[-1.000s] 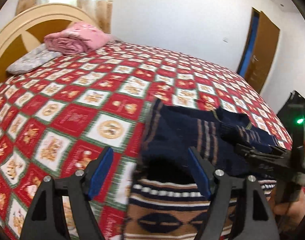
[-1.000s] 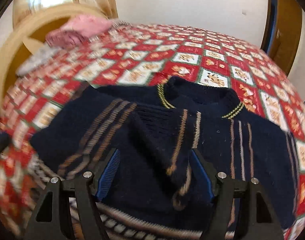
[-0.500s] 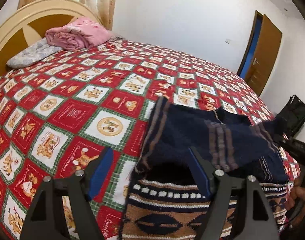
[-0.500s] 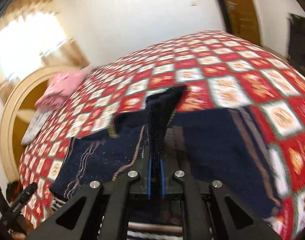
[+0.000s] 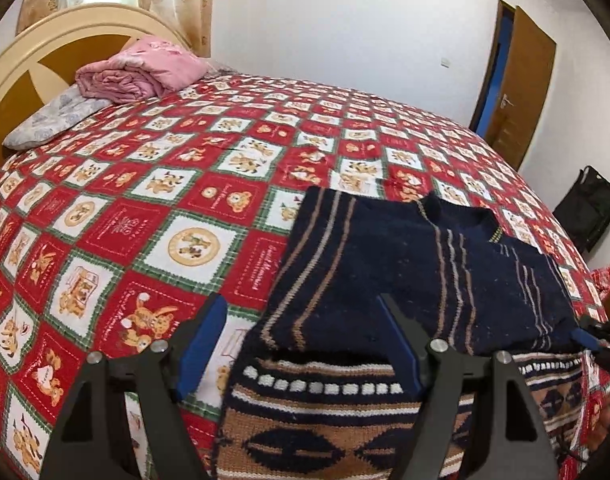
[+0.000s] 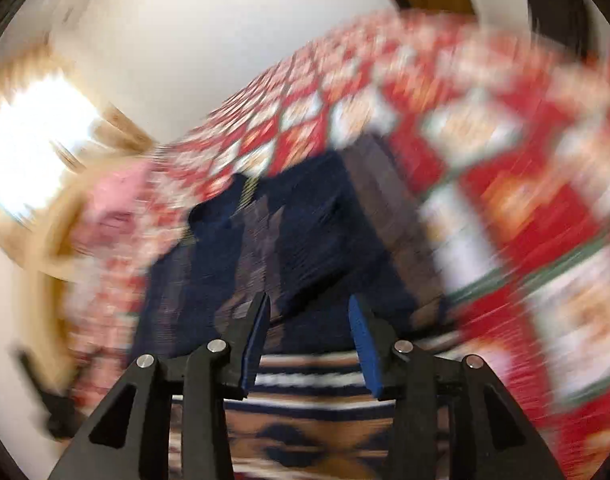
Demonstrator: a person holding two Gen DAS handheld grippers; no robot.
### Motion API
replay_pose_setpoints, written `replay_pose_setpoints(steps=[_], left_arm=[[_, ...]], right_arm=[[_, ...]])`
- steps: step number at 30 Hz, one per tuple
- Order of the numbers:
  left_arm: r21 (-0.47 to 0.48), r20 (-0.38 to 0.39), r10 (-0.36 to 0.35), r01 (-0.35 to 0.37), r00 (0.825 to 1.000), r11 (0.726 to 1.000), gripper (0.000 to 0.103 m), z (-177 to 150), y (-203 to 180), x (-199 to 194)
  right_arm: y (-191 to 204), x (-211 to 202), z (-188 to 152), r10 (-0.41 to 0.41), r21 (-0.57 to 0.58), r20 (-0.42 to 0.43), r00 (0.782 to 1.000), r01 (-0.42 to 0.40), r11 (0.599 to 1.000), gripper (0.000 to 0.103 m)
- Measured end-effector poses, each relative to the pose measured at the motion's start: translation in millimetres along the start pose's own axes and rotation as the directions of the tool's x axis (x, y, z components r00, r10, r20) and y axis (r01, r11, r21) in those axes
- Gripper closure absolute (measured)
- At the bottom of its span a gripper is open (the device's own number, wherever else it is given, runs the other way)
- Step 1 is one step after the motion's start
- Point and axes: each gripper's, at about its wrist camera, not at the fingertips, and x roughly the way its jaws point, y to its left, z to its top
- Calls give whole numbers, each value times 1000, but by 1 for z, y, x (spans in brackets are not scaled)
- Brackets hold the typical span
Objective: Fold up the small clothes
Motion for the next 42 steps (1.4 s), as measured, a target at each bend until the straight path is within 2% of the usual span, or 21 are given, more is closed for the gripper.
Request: replay_pose_setpoints(steps=[2,3,10,15,16,18,20,21,23,25,26,27,29,30,31,32,33,36,39,41,42], left_arm=[[-23,-12,-1,1,1000,1000,25,0,2,5],[-28,-21,-5,4,1000,1000,25,-1,1,7],[-20,-77,62,-64,995,998,25,-6,3,14],[15,-67,129,-129,989,992,25,-9,8,23],[27,-74,152,-151,986,988,25,-11,7,28],[35,-121,182,-179,976,983,25,-15,9,41],[18,-139,154,-153,978,988,25,-18,12,42],[8,-126,136,-136,983,991,25,-19,14,37],[-10,-109,108,-109,988,994,25,-17,16,30],[-57,-99,68,-73,993,996,25,-14,18,24],[-72,-99,50,-57,994,996,25,-12,17,22],[-91,-98,20,-29,995,995,25,-11,17,19],[-105,-91,-24,14,996,994,25,-8,14,12],[-101,-83,-41,32,996,994,25,-7,12,6],[-95,-70,-57,50,996,994,25,-5,11,0],[-91,-60,-68,63,996,994,25,-4,11,-4],[-85,-44,-84,81,995,993,25,-2,12,-12],[-60,-19,-131,130,991,990,24,0,16,-29],[-7,-24,-183,183,983,983,23,-2,20,-46],[31,-18,-194,195,981,980,23,-4,23,-57],[56,-7,-195,195,981,979,23,-6,26,-65]], right_arm=[[21,-1,4,-48,-134,32,998,52,990,60],[28,4,4,-38,-164,24,999,41,986,60],[49,79,1,-57,-145,-95,994,43,989,60],[64,92,-1,-138,-207,-77,987,120,971,60],[62,89,0,-125,-188,-83,989,108,976,60],[51,70,5,-11,-83,-66,998,5,997,60],[45,43,7,96,-15,-1,995,-96,995,60],[45,28,6,163,10,38,986,-163,987,60],[45,8,3,310,69,87,947,-316,946,60],[47,-2,-2,477,156,115,871,-491,857,60],[46,-3,-6,574,236,119,810,-585,776,60],[47,-2,-10,638,297,125,760,-642,707,60],[46,-1,-17,748,407,151,646,-730,548,60],[47,-3,-19,786,435,156,599,-756,489,60],[48,-8,-19,800,438,153,580,-766,471,60],[51,-16,-18,805,422,143,575,-771,476,60],[53,-26,-15,795,387,122,594,-766,513,60],[54,-62,-10,726,284,69,685,-711,644,59],[40,-98,-6,671,225,25,741,-658,719,59],[27,-130,-7,596,181,0,803,-586,789,59],[16,-142,-8,567,164,1,823,-560,812,59]])
